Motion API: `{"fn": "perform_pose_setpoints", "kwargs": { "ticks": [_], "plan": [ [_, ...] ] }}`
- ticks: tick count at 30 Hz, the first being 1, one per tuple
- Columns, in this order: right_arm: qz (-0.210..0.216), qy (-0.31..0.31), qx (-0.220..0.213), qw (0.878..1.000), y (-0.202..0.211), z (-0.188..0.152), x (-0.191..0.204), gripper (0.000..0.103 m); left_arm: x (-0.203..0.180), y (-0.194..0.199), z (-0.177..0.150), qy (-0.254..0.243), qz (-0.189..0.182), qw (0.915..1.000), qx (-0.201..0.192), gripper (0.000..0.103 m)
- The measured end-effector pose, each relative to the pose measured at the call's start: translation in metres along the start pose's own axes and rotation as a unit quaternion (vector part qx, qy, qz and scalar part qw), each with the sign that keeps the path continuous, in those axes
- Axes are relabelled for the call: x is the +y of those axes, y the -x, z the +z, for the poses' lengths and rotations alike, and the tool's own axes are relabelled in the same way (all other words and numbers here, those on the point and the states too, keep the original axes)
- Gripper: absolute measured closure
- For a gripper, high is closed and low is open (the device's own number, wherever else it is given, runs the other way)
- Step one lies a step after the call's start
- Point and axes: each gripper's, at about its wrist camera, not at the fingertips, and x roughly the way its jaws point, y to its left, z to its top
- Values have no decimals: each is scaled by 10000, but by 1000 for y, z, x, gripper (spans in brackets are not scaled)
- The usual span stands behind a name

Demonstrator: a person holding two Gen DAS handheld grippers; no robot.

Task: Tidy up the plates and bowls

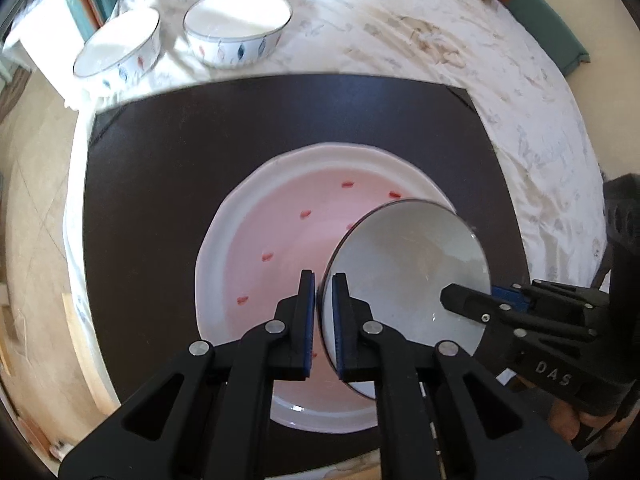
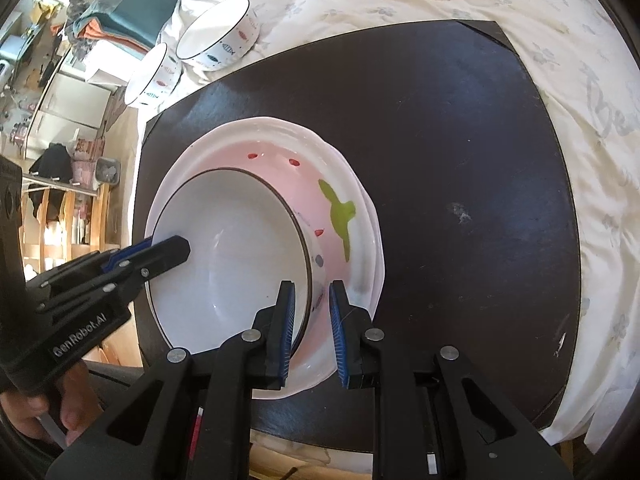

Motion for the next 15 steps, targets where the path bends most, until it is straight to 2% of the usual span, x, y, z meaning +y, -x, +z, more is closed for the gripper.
{"fn": "perform_pose_setpoints", "kwargs": {
  "ticks": [6, 11, 15],
  "plan": [
    [63, -29, -53, 10000, 1, 3, -3, 87, 4, 1, 9, 156, -108, 9998, -87, 97],
    [91, -77, -95, 9999, 0, 7, -5, 87, 3, 0, 11, 110, -89, 9998, -138, 97],
    [149, -74, -27, 9999, -2, 8, -2, 86, 8, 2, 12, 275, 1, 9996, -83, 96]
  ]
}}
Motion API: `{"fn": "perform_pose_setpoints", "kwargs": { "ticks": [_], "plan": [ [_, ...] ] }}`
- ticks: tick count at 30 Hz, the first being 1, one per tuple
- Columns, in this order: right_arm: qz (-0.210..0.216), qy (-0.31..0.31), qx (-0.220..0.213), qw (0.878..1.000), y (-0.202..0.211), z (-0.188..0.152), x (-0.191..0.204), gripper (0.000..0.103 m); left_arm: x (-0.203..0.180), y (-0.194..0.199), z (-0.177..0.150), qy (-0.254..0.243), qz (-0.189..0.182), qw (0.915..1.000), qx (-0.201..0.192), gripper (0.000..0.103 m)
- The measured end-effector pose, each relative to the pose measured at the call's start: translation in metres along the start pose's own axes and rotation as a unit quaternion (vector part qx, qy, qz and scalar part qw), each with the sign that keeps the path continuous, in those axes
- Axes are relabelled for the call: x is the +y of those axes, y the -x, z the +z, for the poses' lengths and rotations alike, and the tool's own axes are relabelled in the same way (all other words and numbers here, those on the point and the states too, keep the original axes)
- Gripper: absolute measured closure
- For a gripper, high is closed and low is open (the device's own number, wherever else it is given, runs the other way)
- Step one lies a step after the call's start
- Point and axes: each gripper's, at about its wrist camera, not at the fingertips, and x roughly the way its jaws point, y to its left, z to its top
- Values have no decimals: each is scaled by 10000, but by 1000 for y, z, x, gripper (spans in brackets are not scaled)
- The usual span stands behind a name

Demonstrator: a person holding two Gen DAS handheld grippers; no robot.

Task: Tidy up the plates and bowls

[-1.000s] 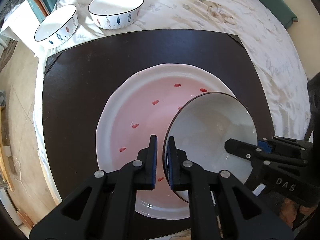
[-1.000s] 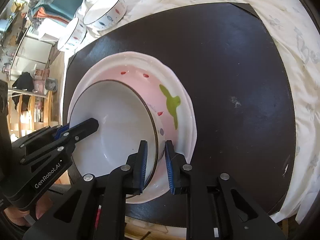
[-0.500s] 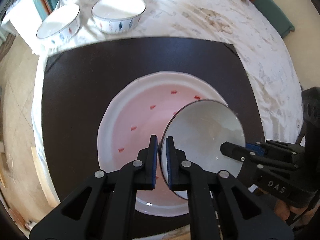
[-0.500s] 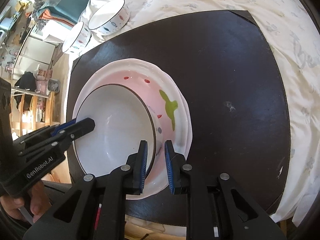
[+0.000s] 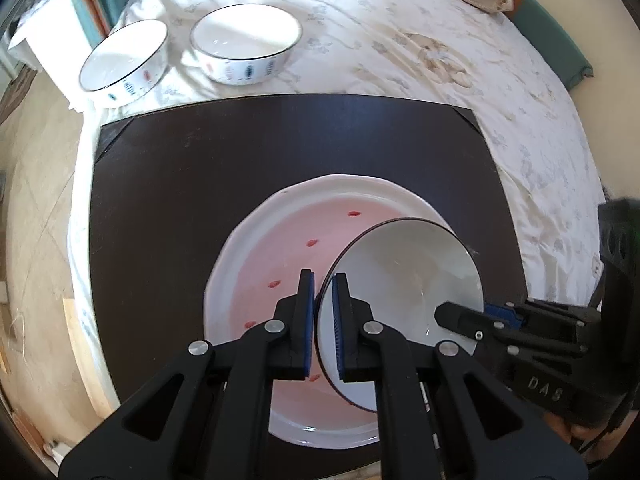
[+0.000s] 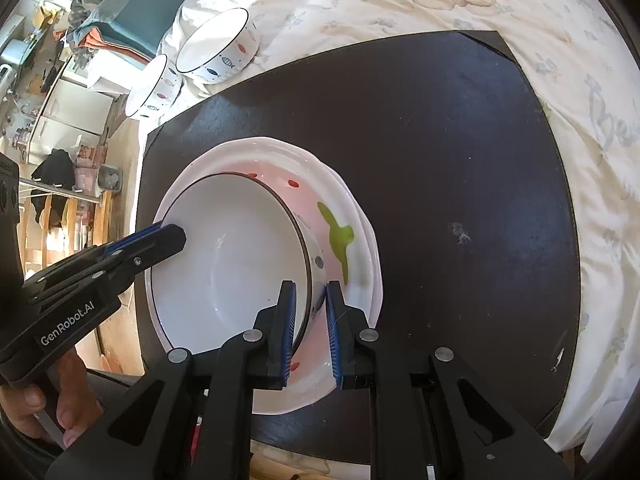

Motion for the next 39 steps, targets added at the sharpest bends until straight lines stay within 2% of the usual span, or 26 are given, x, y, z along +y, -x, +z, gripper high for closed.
{"fn": "perform_pose_setpoints", "kwargs": {
  "ticks": [4, 15, 19, 29, 30, 31, 32, 34, 35, 36, 39],
  "plan": [
    [-8, 155, -14, 9999, -5, 1, 13, 86, 11, 2, 3, 133, 60, 9999, -19, 96],
    [78, 13, -55, 10000, -11, 14, 17, 87, 15, -1, 1, 83, 190, 9997, -146, 96],
    [201, -55, 15, 9998, -13, 14, 15, 83, 15, 1, 0, 70, 207, 9996, -179, 96],
    [175, -108, -225, 9995, -1, 14, 12, 82, 14, 8, -3, -34, 375, 9991, -207, 94],
    [156, -124, -236, 9995, 0, 14, 12, 82, 14, 10, -3, -39, 402, 9989, -222, 93],
    [103, -123, -254, 9995, 1, 14, 13, 81, 14, 12, -4, -50, 450, 9987, -244, 86],
    [59, -108, -269, 9996, 2, 14, 14, 79, 15, 14, -4, -54, 474, 9985, -269, 72],
    [33, -98, -289, 9995, 3, 14, 15, 66, 15, 20, -6, -58, 551, 9977, -400, 52],
    [49, -103, -312, 9994, 4, 13, 15, 49, 16, 24, -7, -55, 604, 9968, -517, 48],
    [53, -104, -352, 9993, 5, 13, 16, 44, 18, 28, -8, -55, 644, 9960, -621, 47],
    [-2, -57, -425, 9991, 8, 13, 18, 44, 23, 32, -7, -30, 783, 9944, -710, 47]
  ]
}}
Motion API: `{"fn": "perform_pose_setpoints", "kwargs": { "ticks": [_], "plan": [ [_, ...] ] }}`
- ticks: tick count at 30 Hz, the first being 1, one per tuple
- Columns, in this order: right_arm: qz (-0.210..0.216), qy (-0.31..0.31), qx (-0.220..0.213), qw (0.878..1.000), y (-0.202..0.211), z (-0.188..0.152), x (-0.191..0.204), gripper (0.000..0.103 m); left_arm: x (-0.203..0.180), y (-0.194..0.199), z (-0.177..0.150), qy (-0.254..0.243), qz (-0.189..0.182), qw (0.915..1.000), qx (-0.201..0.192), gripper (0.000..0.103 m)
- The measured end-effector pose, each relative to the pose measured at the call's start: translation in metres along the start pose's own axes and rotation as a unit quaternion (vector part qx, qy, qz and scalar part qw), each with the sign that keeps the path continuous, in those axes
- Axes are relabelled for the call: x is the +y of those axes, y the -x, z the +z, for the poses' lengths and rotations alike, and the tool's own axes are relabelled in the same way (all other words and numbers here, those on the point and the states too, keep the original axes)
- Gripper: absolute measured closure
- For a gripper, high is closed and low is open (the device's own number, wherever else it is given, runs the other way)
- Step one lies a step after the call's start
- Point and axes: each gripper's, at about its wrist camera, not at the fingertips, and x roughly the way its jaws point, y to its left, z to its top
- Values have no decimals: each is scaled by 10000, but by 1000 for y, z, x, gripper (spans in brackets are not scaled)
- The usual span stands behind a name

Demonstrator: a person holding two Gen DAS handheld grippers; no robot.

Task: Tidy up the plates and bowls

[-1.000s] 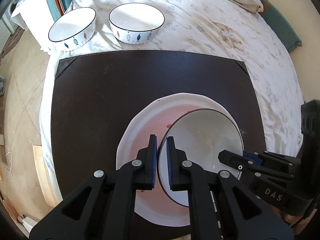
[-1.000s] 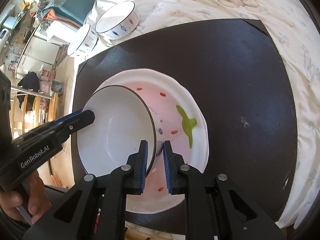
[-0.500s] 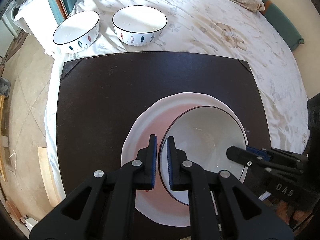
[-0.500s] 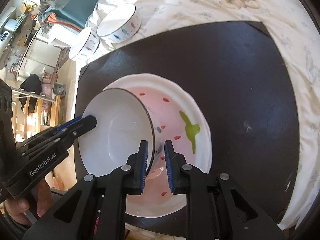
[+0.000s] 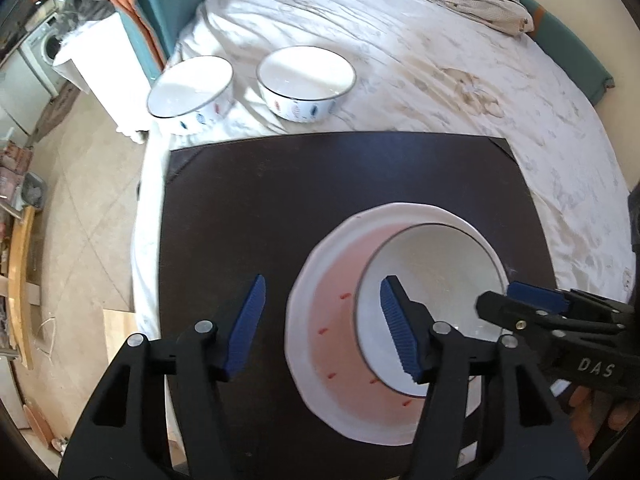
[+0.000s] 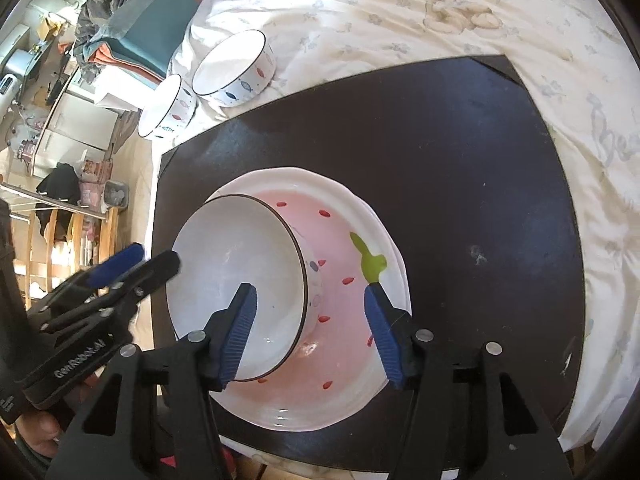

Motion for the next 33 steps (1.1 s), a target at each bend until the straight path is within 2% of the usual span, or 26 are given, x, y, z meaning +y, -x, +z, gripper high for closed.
{"fn": "perform_pose_setpoints", "kwargs": {
  "ticks": [10, 16, 19, 22, 28, 30, 33],
  "plan": [
    [148, -148, -104, 9997, 12, -1, 0, 44, 27, 6, 6, 481, 208, 9985, -136, 47],
    [377, -188, -312, 9986, 25, 11, 7, 44, 37, 10, 20, 724, 522, 9953, -372, 46],
    [497, -273, -379, 9977, 25, 22, 7, 44, 45, 9, 30, 856, 586, 9934, -485, 46],
    [552, -363, -440, 9968, 23, 35, 6, 44, 48, 1, 43, 905, 525, 9938, -388, 46],
    [875, -602, -531, 9929, 19, 72, 7, 44, 45, -15, 69, 695, 589, 9951, -389, 46],
    [893, -629, -517, 9927, 15, 89, 11, 44, 48, -18, 77, 691, 598, 9951, -375, 46],
    [750, -598, -513, 9941, 6, 117, 20, 44, 62, -19, 83, 969, 493, 9936, -301, 46]
  ]
}}
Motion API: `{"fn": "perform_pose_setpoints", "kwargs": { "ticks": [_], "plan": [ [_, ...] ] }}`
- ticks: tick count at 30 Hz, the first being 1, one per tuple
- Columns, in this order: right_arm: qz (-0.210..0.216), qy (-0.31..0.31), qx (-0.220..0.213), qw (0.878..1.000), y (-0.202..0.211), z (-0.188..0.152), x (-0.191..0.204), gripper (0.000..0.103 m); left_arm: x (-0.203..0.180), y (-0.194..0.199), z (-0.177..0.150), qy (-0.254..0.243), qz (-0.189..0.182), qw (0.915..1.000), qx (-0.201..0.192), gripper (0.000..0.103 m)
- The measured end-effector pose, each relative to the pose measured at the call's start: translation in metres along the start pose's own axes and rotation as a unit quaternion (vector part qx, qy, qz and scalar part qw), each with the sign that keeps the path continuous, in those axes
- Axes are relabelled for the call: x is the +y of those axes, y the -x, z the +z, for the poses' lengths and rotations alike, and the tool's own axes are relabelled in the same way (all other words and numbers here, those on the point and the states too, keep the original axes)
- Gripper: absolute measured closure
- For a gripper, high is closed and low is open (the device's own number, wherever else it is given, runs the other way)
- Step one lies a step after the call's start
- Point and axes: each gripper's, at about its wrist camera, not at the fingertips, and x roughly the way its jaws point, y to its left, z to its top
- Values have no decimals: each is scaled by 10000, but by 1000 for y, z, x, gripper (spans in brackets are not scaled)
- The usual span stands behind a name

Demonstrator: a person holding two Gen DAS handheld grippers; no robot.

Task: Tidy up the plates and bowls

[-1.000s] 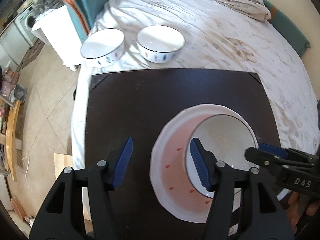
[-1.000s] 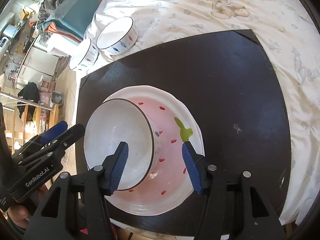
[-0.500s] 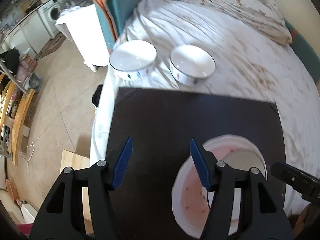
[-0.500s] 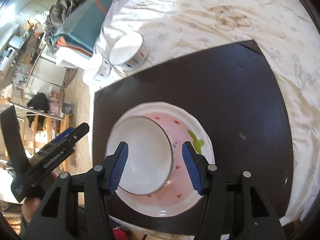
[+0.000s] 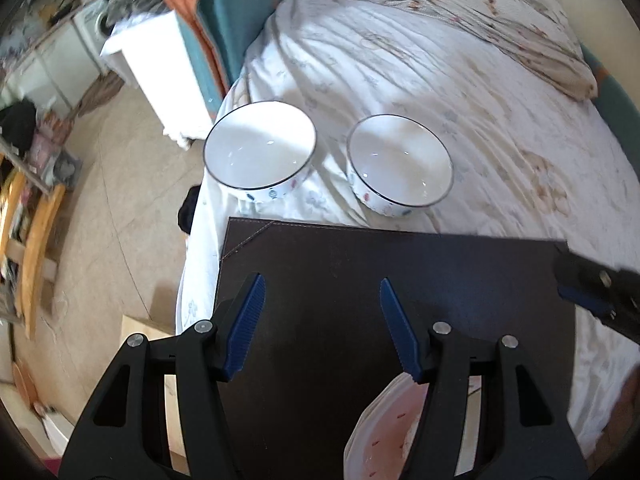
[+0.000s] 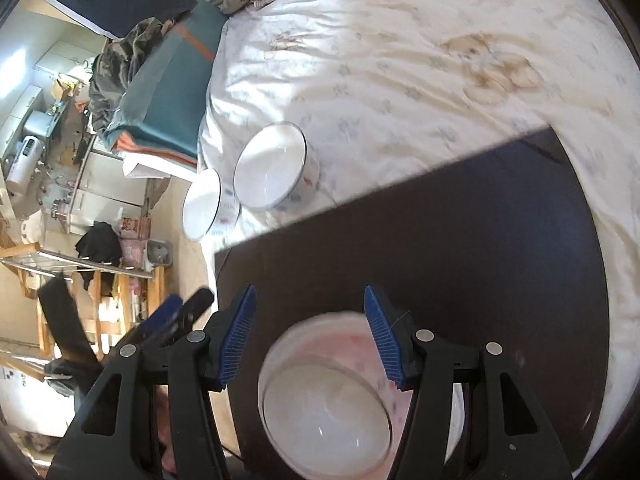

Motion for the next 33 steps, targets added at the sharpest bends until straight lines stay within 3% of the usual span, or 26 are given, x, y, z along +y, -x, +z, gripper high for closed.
{"fn": "perform_pose_setpoints", "kwargs": {
  "ticks": [5, 13, 18, 20, 22, 23, 26, 29, 33],
  "plan": [
    [-144, -341, 144, 9992, -37, 48, 0, 44, 15, -5, 9, 319, -120, 9993, 150, 46],
    [-288, -630, 285, 9972, -82, 93, -6, 44, 32, -25, 24, 903, -183, 9945, 502, 46],
    [-175, -734, 357, 9965, -108, 104, -3, 44, 32, -33, 27, 792, -38, 9958, 464, 46],
    [-417, -550, 642, 9955, -132, 105, 2, 45, 32, -39, 26, 671, 54, 9965, 492, 46],
    [-520, -477, 753, 9947, -146, 102, 6, 55, 32, -45, 23, 636, 141, 9963, 562, 46],
    [-631, -453, 768, 9940, -152, 99, 7, 65, 33, -48, 21, 645, 163, 9960, 602, 46],
    [-837, -330, 868, 9921, -166, 93, 14, 84, 32, -53, 22, 705, 129, 9950, 693, 46],
    [-1149, -155, 872, 9894, -170, 93, 17, 91, 28, -52, 23, 671, 167, 9956, 631, 46],
    [-1102, -262, 744, 9908, -157, 97, 7, 97, 24, -49, 23, 554, 142, 9970, 517, 46]
  ]
}}
